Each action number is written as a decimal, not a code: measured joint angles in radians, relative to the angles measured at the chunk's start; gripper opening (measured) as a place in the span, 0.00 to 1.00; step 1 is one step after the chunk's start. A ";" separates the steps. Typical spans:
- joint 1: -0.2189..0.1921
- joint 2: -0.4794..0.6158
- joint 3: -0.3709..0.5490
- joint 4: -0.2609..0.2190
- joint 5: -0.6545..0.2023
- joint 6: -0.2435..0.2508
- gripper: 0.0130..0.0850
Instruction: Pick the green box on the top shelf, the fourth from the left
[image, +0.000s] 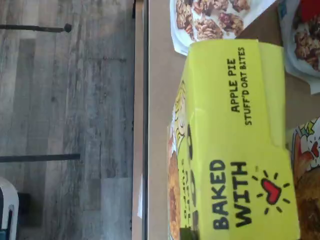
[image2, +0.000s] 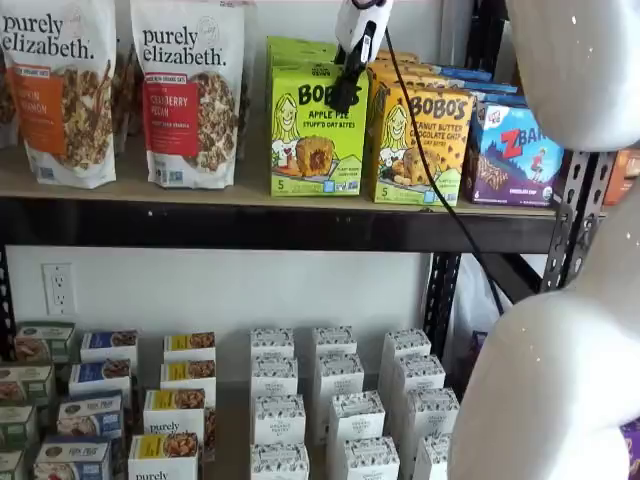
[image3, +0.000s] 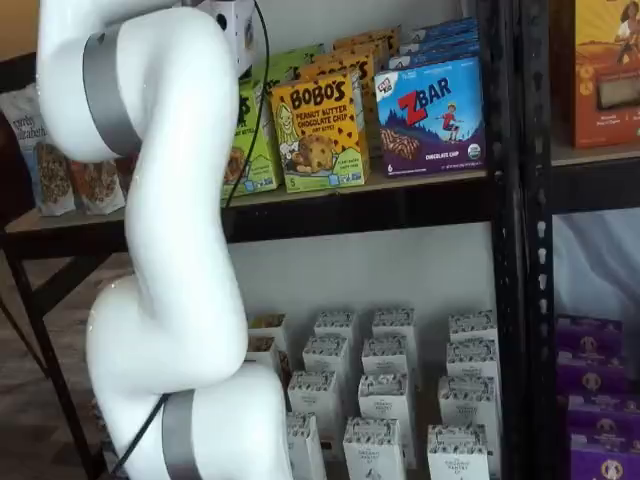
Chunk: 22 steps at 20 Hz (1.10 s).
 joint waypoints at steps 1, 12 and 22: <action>0.000 -0.001 0.000 0.002 -0.001 0.000 0.22; -0.001 0.008 -0.018 0.008 0.030 0.001 0.22; -0.003 0.000 -0.046 0.029 0.095 0.011 0.22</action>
